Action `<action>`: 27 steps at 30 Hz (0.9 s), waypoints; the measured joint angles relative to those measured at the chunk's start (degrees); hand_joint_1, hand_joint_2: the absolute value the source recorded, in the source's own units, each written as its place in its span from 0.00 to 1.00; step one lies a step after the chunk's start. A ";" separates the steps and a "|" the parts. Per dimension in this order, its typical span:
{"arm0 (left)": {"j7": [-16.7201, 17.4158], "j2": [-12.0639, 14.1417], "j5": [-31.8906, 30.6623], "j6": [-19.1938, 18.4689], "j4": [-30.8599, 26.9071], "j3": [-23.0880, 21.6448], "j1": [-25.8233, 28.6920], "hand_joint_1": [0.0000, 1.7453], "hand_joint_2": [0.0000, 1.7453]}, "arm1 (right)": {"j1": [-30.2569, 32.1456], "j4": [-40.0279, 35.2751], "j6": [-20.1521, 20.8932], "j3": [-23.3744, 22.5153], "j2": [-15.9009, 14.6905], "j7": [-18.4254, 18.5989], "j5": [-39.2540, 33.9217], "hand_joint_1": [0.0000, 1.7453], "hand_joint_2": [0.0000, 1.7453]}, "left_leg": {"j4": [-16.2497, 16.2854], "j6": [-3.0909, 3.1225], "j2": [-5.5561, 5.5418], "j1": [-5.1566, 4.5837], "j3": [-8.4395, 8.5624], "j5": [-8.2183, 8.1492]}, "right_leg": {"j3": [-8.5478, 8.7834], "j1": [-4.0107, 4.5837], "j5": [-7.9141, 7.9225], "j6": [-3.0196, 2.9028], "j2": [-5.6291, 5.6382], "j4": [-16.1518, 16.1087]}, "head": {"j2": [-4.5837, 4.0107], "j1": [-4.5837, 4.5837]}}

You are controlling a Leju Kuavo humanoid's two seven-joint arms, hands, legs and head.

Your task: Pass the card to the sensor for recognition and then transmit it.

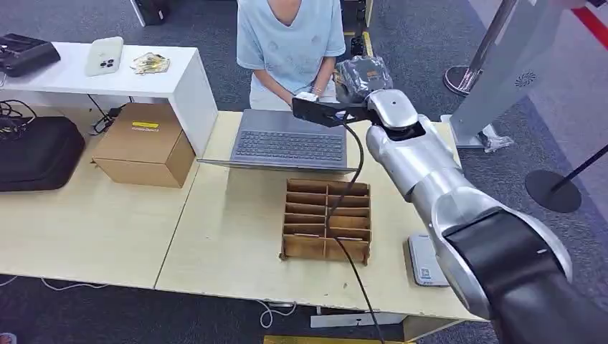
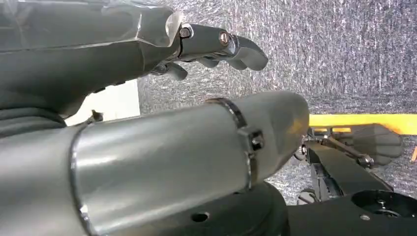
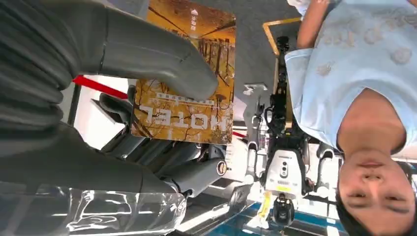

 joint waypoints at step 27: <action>1.01 0.31 -0.81 0.00 0.00 0.00 -0.67 0.00 0.00 | -0.49 2.17 -0.50 -0.44 0.33 0.48 1.40 1.00 1.00 | 0.00 0.00 0.00 0.00 0.00 0.00 | 0.00 0.00 0.00 0.00 0.00 0.00 | 0.00 -0.02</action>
